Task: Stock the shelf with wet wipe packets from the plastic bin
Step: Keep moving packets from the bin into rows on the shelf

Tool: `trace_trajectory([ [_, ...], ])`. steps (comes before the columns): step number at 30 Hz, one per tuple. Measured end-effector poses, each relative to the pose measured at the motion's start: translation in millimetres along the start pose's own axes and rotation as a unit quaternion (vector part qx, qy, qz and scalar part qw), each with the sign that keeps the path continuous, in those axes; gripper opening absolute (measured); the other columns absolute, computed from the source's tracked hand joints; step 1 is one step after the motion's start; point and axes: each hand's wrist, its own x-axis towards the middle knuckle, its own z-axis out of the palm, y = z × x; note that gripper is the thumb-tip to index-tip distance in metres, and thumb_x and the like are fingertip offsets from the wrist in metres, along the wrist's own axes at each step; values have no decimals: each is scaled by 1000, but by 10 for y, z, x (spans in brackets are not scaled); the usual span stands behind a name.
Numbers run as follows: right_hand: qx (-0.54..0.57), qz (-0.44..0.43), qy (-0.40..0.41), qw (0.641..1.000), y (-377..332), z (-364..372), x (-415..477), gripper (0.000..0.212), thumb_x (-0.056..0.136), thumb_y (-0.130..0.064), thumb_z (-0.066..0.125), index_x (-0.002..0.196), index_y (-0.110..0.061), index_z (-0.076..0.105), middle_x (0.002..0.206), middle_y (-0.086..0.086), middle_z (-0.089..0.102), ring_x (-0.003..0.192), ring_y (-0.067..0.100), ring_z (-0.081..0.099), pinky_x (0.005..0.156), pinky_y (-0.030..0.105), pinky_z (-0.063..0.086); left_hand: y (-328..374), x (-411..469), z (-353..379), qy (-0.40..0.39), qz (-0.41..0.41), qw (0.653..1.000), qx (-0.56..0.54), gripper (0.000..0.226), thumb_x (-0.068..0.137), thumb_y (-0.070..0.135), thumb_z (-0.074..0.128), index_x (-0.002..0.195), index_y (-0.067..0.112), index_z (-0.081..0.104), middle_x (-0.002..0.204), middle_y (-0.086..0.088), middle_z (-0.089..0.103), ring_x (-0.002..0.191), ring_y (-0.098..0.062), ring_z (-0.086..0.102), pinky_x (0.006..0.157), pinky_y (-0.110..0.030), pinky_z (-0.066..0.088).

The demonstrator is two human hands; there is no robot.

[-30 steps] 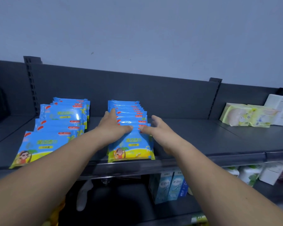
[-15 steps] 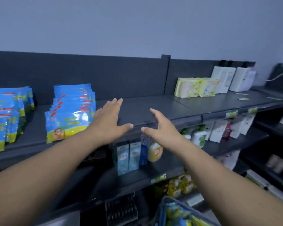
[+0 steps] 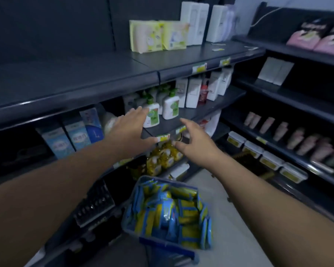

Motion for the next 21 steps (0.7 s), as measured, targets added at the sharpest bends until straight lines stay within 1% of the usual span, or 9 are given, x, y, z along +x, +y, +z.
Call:
trace_trajectory([
  [4,-1,45,4,999,530,-22,-190,73,90,-32,65,151,-21,27,155,-1,27,141,15,28,107,22,26,334,108,423,-26,31,999,-10,93,85,56,59,153,18,10,161,-3,12,148,-21,10,118,-42,18],
  [7,0,84,3,996,897,15,-316,72,91,-31,64,151,-20,26,156,-2,26,141,14,28,99,15,24,530,160,743,-74,38,996,-12,92,87,54,58,154,19,7,161,-2,9,148,-20,10,117,-39,15],
  [9,2,117,3,993,1134,79,-396,72,91,-33,63,151,-20,25,157,-1,25,140,14,29,98,16,25,612,185,979,-97,42,994,-22,91,87,53,58,154,20,7,161,-2,10,147,-20,12,117,-38,15],
  [11,8,155,-2,988,1357,173,-482,72,91,-34,62,151,-21,24,157,-1,24,140,15,30,103,21,28,675,200,1224,-118,48,991,-31,92,86,54,59,154,20,8,160,-2,12,146,-21,15,117,-40,20],
  [13,13,189,-2,982,1576,292,-575,72,91,-33,63,151,-20,25,156,1,27,141,17,29,108,24,27,721,211,1487,-142,59,987,-40,91,85,55,59,153,19,10,159,-2,15,145,-21,18,116,-39,23],
  [16,25,242,-3,970,1904,537,-749,72,90,-31,63,151,-18,26,155,3,29,141,18,31,112,28,27,761,190,1928,-189,66,978,-58,89,87,54,57,154,21,8,160,0,12,146,-19,14,117,-38,20],
  [18,32,280,-3,960,2109,727,-888,71,90,-30,64,150,-18,27,154,3,32,139,19,35,110,28,30,775,180,2245,-224,70,970,-61,89,88,54,55,154,20,5,161,0,8,147,-18,10,118,-38,18],
  [21,35,318,0,947,2379,1004,-1058,69,89,-29,65,148,-17,31,151,4,37,135,20,39,105,24,31,792,202,2698,-259,74,961,-61,86,90,53,53,154,19,6,161,0,8,146,-20,18,117,-38,21],
])
